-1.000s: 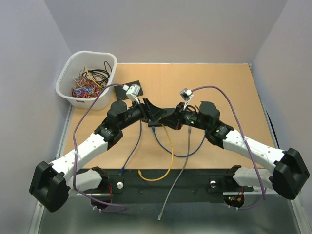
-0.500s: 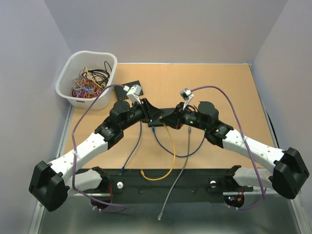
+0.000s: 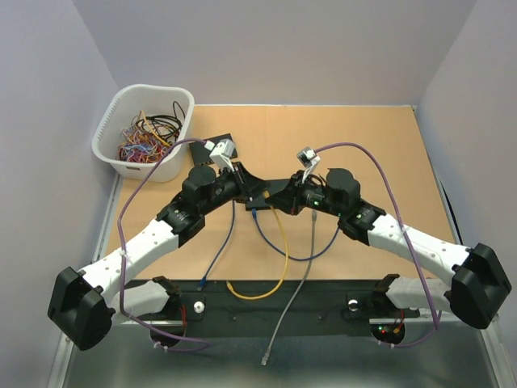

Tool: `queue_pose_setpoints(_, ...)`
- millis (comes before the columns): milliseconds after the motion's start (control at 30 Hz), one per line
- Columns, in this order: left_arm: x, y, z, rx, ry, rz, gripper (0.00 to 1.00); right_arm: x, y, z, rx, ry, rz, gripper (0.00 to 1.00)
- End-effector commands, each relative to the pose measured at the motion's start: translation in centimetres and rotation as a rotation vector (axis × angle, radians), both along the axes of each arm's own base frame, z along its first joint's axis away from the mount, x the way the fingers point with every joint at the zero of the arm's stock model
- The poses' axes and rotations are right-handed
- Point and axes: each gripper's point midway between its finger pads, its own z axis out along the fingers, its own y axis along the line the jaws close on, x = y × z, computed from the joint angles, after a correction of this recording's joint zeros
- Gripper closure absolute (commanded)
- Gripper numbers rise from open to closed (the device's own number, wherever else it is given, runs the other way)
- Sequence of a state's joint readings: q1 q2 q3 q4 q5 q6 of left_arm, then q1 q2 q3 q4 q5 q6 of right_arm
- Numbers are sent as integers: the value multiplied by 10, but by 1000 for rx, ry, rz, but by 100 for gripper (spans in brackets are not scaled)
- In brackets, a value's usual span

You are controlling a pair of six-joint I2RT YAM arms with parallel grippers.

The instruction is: Insert the plug into the switch port

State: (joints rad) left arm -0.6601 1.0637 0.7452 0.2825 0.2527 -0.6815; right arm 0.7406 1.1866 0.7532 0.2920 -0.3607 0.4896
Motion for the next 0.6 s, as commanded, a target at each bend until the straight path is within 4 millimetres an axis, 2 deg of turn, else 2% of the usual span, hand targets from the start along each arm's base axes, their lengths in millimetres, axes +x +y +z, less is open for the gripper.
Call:
queue_pose_setpoints(0,3,0,27,-24,-74,8,94,13,3,29,40,-64,-31,99)
queue_pose_setpoints(33,4,0,28,-23,-75,12,95,15,3,31,38,-61,-42,96)
queue_pose_setpoints(67,5,1,27,-13,-68,21,96,18,1,26,14,-52,-62,76)
queue_pose_setpoints(100,5,1,23,-3,-57,20,96,21,0,25,1,-53,-74,63)
queue_pose_setpoints(167,10,5,19,27,-34,54,97,26,-5,27,-27,-67,-112,48)
queue_pose_setpoints(233,11,6,15,51,-16,65,99,28,-9,30,-36,-83,-128,45)
queue_pose_setpoints(267,12,7,6,75,10,68,99,29,-12,36,-37,-106,-137,44)
queue_pose_setpoints(333,13,8,4,88,16,73,100,28,-13,34,-59,-107,-137,44)
queue_pose_setpoints(433,14,8,2,98,31,79,100,29,-14,29,-95,-108,-141,51)
queue_pose_setpoints(467,14,8,1,105,37,80,100,30,-14,29,-106,-115,-153,57)
queue_pose_setpoints(567,16,6,-2,126,43,77,100,27,-14,24,-124,-121,-157,60)
